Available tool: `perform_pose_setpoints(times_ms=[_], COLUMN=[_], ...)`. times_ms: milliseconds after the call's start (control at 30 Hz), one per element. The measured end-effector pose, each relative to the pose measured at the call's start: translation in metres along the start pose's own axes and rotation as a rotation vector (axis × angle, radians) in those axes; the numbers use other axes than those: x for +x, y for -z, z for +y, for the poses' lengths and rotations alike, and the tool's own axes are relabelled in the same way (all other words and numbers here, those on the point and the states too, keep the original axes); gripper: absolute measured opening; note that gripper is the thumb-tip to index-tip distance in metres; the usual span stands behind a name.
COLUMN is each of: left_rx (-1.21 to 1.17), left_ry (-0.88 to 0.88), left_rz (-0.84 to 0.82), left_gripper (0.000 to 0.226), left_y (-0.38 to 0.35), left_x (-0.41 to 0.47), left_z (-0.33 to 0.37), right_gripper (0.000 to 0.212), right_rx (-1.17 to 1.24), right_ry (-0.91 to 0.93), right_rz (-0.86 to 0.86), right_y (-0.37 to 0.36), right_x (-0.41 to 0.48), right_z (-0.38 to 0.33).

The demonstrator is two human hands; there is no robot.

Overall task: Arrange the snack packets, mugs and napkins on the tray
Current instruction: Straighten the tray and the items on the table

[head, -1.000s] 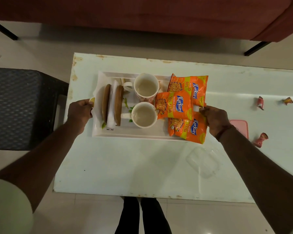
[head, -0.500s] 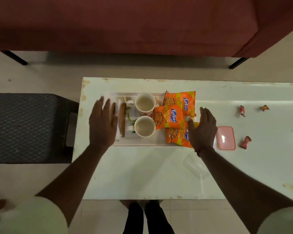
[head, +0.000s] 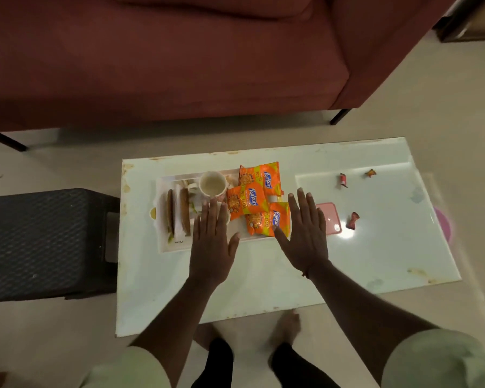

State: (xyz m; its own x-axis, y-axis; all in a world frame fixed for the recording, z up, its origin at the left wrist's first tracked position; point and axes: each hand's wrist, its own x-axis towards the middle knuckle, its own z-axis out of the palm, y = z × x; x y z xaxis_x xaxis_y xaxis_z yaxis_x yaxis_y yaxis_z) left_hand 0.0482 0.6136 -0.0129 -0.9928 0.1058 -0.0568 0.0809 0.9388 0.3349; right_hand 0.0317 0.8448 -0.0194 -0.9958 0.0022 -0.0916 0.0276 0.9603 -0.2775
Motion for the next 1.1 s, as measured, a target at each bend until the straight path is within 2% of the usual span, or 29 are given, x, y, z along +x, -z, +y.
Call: perform_pose_setpoints(times_ms=[300,533,867,967,1100], left_rx=[0.015,0.037,-0.045,-0.074,-0.132], left_ry=[-0.015,0.074,0.184,0.223,0.315], left_rz=[-0.058,-0.083,-0.134,-0.176,-0.215], left_gripper=[0.072,0.073,0.078,0.087,0.111], left_y=[-0.018,-0.045,-0.096,-0.109,-0.129], left_x=[-0.01,-0.018,-0.04,-0.043,-0.042], left_z=[0.079,0.144,0.207,0.217,0.224], right_gripper=[0.085,0.085,0.084,0.084,0.088], right_rx=[-0.019,0.047,0.043,0.034,0.018], right_ry=[-0.023,0.05,0.037,0.0,-0.019], right_rz=[-0.007,-0.021,-0.08,-0.084,-0.098], right_y=[0.032,0.052,0.046,0.039,0.022], right_x=[-0.028,-0.035,-0.035,-0.034,-0.027], right_z=[0.068,0.142,0.216,0.233,0.253])
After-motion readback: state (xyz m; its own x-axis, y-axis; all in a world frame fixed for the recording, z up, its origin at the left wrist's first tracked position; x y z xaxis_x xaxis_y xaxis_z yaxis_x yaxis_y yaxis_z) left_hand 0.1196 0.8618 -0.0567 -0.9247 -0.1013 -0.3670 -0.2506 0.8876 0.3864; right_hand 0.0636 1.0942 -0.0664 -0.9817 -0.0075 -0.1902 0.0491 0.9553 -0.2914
